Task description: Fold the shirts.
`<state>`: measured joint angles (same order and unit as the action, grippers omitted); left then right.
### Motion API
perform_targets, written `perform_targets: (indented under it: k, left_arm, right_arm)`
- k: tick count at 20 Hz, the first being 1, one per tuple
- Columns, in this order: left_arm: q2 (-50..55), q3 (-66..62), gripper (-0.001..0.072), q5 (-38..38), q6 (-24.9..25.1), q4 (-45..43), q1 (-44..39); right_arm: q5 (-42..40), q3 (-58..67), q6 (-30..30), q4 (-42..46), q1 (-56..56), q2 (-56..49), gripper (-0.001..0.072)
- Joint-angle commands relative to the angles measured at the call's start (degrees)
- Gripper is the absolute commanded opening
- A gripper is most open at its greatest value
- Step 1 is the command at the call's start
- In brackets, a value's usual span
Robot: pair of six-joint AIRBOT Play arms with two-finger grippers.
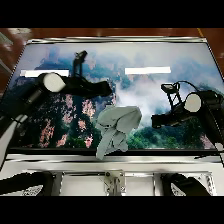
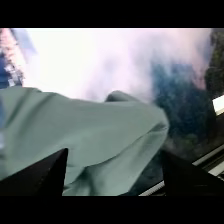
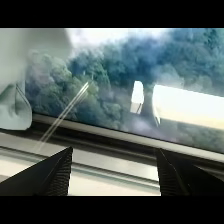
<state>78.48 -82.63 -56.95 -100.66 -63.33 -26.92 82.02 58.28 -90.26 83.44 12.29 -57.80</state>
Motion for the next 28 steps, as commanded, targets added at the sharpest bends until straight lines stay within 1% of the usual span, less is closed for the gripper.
perform_targets:
  k: [1, 2, 3, 5, 6, 8, 10, 12, 14, 17, 18, 20, 22, 23, 24, 26, 28]
  left_arm:
    - [-1.3, -5.2, 0.0707, -28.1, 2.8, -9.3, 11.9]
    - [-3.0, -3.2, 0.0698, -31.5, 3.5, -12.6, 13.8]
    - [-5.7, 1.1, 0.0699, -31.5, 4.3, -13.9, 14.9]
    - [-11.6, 13.7, 0.0702, -27.9, 4.9, -11.9, 14.9]
    - [-14.2, 21.2, 0.0709, -24.6, 4.8, -8.2, 14.6]
    - [-17.6, 34.4, 0.0711, -17.2, 5.2, 2.3, 13.7]
    - [-18.1, 43.7, 0.0711, -11.0, 7.9, 10.8, 11.9]
    - [-17.6, 48.8, 0.0711, -5.2, 10.3, 14.9, 9.0]
    - [-17.3, 50.8, 0.0711, 0.1, 10.2, 15.1, 5.3]
    - [-14.5, 51.2, 0.0709, 3.8, 10.3, 15.9, -0.1]
    - [-13.0, 51.2, 0.0709, 5.0, 10.3, 16.3, -1.5]
    - [-10.3, 51.1, 0.0708, 7.1, 12.7, 19.6, -3.5]
    - [-7.9, 51.1, 0.0708, 9.6, 15.5, 24.0, -4.7]
    - [-7.0, 51.1, 0.0708, 10.8, 16.6, 25.8, -5.1]
    - [-6.3, 51.1, 0.0708, 11.6, 17.4, 27.0, -5.2]
    - [-5.0, 51.1, 0.0708, 12.2, 19.2, 29.3, -5.2]
    - [-3.6, 51.1, 0.0707, 12.4, 22.8, 32.2, -5.7]
  right_arm:
    - [-3.7, 0.0, -0.2, -0.4, 0.0, 0.0, 0.0638]
    - [-5.3, 0.0, -0.2, -0.4, 0.0, 0.0, 0.0637]
    - [-7.4, 0.0, -0.3, -0.4, 0.0, 0.0, 0.0638]
    - [-11.5, 0.0, -1.7, -0.3, 0.0, -0.2, 0.0638]
    - [-13.2, 0.0, -1.9, -0.4, 0.0, -0.5, 0.0638]
    - [-15.5, 0.0, -2.6, -0.4, 0.0, -2.2, 0.0638]
    - [-15.5, 0.0, -2.7, -0.4, 0.0, -5.0, 0.0638]
    - [-15.2, 0.0, -2.6, -0.4, 0.0, -8.0, 0.0638]
    - [-15.2, 0.0, -2.4, -0.4, 0.0, -10.0, 0.0638]
    - [-17.0, 0.0, -1.2, -0.9, -0.4, -11.9, 0.0638]
    - [-17.9, 0.0, -0.7, -3.1, -1.4, -12.5, 0.0638]
    - [-18.9, 0.0, 1.7, -11.3, -5.4, -13.5, 0.0638]
    - [-18.4, 0.0, 5.0, -20.1, -10.3, -14.4, 0.0638]
    - [-17.7, 0.0, 6.0, -23.1, -12.5, -14.5, 0.0638]
    - [-17.0, 0.0, 6.5, -24.8, -14.5, -14.5, 0.0638]
    - [-15.1, 0.0, 7.0, -25.0, -16.9, -14.5, 0.0638]
    - [-14.8, 0.0, 7.5, -24.1, -17.6, -14.5, 0.0638]
